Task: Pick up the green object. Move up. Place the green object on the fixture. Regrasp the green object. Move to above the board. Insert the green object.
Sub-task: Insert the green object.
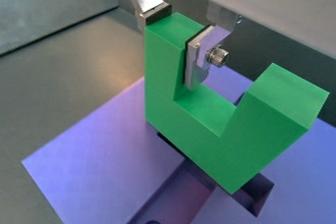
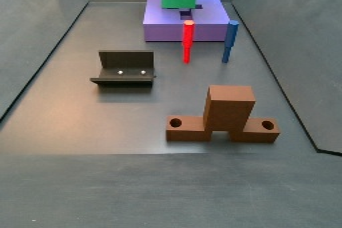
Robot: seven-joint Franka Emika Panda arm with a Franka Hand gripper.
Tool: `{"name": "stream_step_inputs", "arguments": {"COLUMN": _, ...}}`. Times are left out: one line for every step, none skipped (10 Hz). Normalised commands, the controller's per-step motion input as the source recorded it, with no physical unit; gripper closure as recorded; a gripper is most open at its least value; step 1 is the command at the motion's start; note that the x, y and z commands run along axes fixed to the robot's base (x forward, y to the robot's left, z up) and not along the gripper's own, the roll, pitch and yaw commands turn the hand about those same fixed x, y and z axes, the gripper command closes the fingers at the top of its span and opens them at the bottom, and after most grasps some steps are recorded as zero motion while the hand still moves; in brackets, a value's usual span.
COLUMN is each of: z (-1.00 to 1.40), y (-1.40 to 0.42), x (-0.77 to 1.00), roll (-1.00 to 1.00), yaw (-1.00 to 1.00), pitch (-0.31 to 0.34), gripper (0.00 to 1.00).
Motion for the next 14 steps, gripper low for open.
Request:
{"name": "stream_step_inputs", "arguments": {"z": -0.16, "y": 0.0, "x": -0.18, "roll": -0.07, "yaw": 0.0, "pitch": -0.147, "gripper": 1.0}}
{"name": "stream_step_inputs", "arguments": {"z": -0.13, "y": 0.03, "x": -0.2, "roll": -0.09, "yaw": 0.0, "pitch": -0.149, "gripper": 1.0}}
{"name": "stream_step_inputs", "arguments": {"z": -0.08, "y": 0.11, "x": -0.21, "roll": -0.04, "yaw": 0.0, "pitch": -0.127, "gripper": 1.0}}
{"name": "stream_step_inputs", "arguments": {"z": -0.08, "y": 0.13, "x": -0.19, "roll": -0.02, "yaw": 0.0, "pitch": -0.1, "gripper": 1.0}}
{"name": "stream_step_inputs", "arguments": {"z": -0.07, "y": 0.1, "x": -0.23, "roll": 0.0, "yaw": 0.0, "pitch": -0.076, "gripper": 1.0}}
{"name": "stream_step_inputs", "arguments": {"z": -0.05, "y": 0.07, "x": -0.31, "roll": 0.0, "yaw": 0.0, "pitch": -0.06, "gripper": 1.0}}
{"name": "stream_step_inputs", "arguments": {"z": -0.03, "y": 0.0, "x": -0.41, "roll": 0.0, "yaw": 0.0, "pitch": -0.11, "gripper": 1.0}}
{"name": "stream_step_inputs", "arguments": {"z": 0.0, "y": 0.0, "x": -0.35, "roll": 0.0, "yaw": 0.0, "pitch": -0.076, "gripper": 1.0}}
{"name": "stream_step_inputs", "arguments": {"z": 0.0, "y": 0.0, "x": -0.33, "roll": 0.0, "yaw": 0.0, "pitch": -0.057, "gripper": 1.0}}
{"name": "stream_step_inputs", "arguments": {"z": -0.03, "y": 0.0, "x": -0.13, "roll": 0.0, "yaw": 0.0, "pitch": -0.009, "gripper": 1.0}}
{"name": "stream_step_inputs", "arguments": {"z": -0.1, "y": -0.05, "x": -0.11, "roll": 0.11, "yaw": 0.03, "pitch": 0.0, "gripper": 1.0}}
{"name": "stream_step_inputs", "arguments": {"z": -0.17, "y": -0.05, "x": -0.03, "roll": 0.22, "yaw": 0.16, "pitch": 0.0, "gripper": 1.0}}
{"name": "stream_step_inputs", "arguments": {"z": -0.23, "y": -0.07, "x": -0.05, "roll": 0.32, "yaw": 0.25, "pitch": 0.0, "gripper": 1.0}}
{"name": "stream_step_inputs", "arguments": {"z": -0.3, "y": -0.06, "x": 0.0, "roll": 0.33, "yaw": 0.24, "pitch": 0.019, "gripper": 1.0}}
